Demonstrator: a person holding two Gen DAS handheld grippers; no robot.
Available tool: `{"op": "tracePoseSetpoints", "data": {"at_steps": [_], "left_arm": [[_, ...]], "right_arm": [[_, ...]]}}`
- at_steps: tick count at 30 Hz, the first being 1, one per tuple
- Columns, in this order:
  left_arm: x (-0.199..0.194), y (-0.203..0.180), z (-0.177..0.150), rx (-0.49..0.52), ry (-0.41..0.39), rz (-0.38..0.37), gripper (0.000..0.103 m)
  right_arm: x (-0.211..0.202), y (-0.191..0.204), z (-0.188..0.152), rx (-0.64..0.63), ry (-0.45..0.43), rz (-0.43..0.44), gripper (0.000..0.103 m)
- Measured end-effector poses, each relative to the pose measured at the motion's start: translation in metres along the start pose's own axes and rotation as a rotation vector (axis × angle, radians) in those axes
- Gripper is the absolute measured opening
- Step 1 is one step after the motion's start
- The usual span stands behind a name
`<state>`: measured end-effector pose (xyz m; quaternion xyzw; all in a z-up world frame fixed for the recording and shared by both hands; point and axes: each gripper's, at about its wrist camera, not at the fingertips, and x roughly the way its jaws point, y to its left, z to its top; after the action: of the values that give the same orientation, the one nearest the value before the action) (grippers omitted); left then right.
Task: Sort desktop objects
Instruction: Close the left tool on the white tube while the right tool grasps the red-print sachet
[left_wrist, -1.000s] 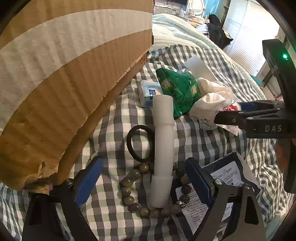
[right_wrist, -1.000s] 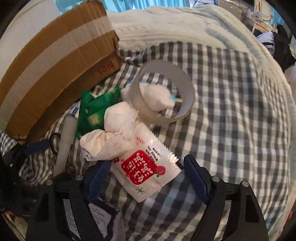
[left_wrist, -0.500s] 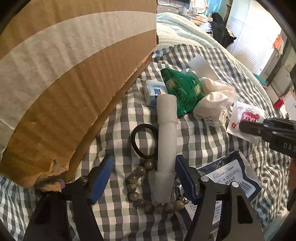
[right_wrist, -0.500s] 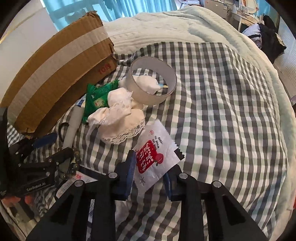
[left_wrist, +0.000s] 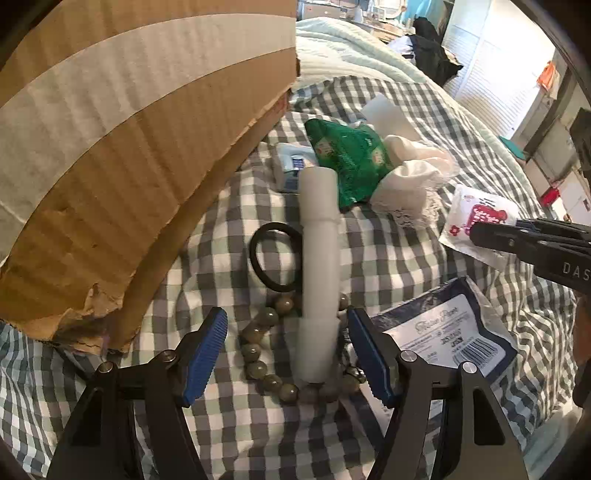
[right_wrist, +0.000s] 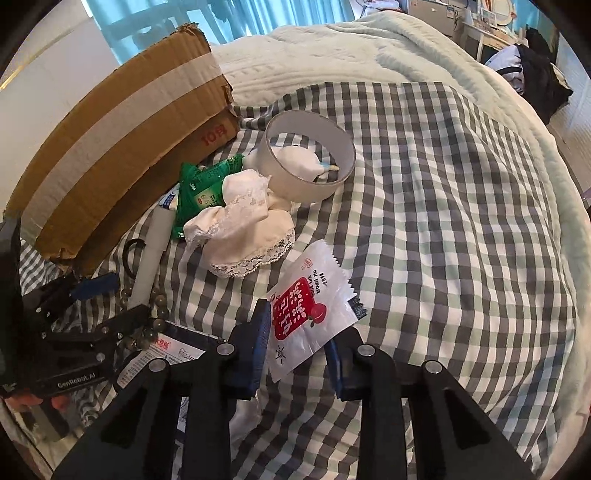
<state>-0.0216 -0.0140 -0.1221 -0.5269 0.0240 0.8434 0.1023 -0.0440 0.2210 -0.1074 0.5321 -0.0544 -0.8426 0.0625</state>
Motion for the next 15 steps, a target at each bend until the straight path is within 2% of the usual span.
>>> {"op": "tracePoseSetpoints", "data": {"at_steps": [5, 8, 15], "left_arm": [[0.002, 0.000, 0.008, -0.009, -0.013, 0.010, 0.070], [0.008, 0.004, 0.010, -0.041, 0.012, -0.005, 0.056], [0.008, 0.000, 0.008, -0.005, 0.010, -0.008, 0.042]], "right_arm": [[-0.002, 0.002, -0.001, 0.002, -0.002, 0.004, 0.027], [-0.002, 0.004, -0.002, 0.000, 0.002, 0.012, 0.027], [-0.003, 0.005, -0.003, -0.001, -0.003, 0.015, 0.027]]}}
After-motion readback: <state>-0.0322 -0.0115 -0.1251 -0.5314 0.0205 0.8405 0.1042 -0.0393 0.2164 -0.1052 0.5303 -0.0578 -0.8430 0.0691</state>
